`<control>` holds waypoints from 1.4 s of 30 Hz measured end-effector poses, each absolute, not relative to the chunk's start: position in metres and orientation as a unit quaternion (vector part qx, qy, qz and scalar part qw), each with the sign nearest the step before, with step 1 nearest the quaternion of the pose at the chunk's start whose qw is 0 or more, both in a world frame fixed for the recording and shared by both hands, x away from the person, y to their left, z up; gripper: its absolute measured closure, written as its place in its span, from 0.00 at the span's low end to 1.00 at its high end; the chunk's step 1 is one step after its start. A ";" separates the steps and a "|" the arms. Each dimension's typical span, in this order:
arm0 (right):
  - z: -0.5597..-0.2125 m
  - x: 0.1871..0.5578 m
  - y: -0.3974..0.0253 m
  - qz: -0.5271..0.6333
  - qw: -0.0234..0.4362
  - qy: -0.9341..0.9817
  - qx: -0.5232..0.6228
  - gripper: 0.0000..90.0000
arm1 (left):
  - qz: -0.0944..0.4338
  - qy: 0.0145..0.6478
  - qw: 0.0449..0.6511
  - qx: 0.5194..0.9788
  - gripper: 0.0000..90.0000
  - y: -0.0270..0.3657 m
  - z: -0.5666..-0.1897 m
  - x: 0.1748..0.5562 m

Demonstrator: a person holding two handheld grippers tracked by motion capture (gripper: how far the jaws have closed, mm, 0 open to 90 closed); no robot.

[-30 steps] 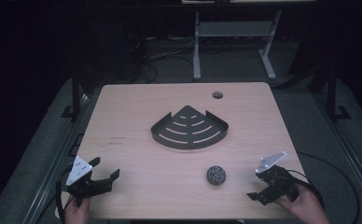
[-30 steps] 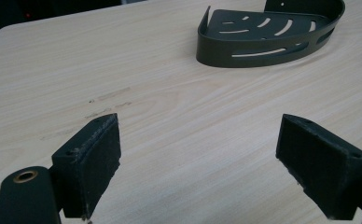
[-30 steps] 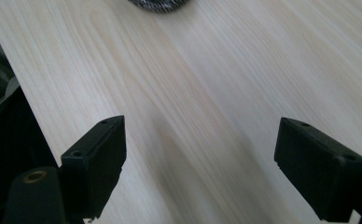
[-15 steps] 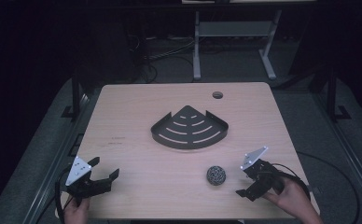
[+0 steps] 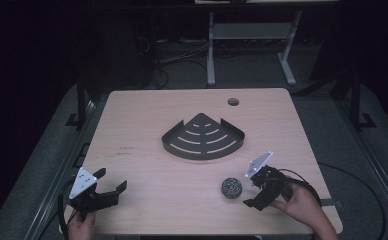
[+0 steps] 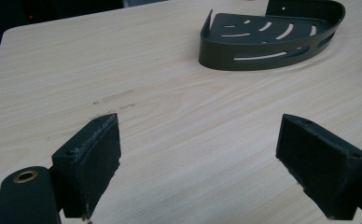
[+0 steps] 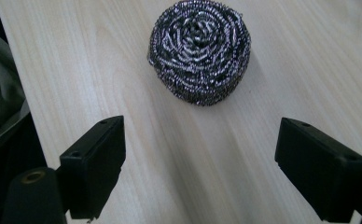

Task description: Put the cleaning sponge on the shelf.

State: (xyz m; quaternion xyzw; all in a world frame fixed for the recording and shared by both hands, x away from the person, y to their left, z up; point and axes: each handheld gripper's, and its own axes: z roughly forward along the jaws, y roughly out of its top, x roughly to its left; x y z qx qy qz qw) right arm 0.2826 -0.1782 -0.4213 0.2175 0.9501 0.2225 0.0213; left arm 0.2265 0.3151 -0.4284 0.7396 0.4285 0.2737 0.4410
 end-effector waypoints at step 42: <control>-0.426 0.308 -0.131 0.183 -0.004 0.964 0.195 0.17 | 0.273 0.428 0.445 0.738 0.15 0.315 -0.427 0.227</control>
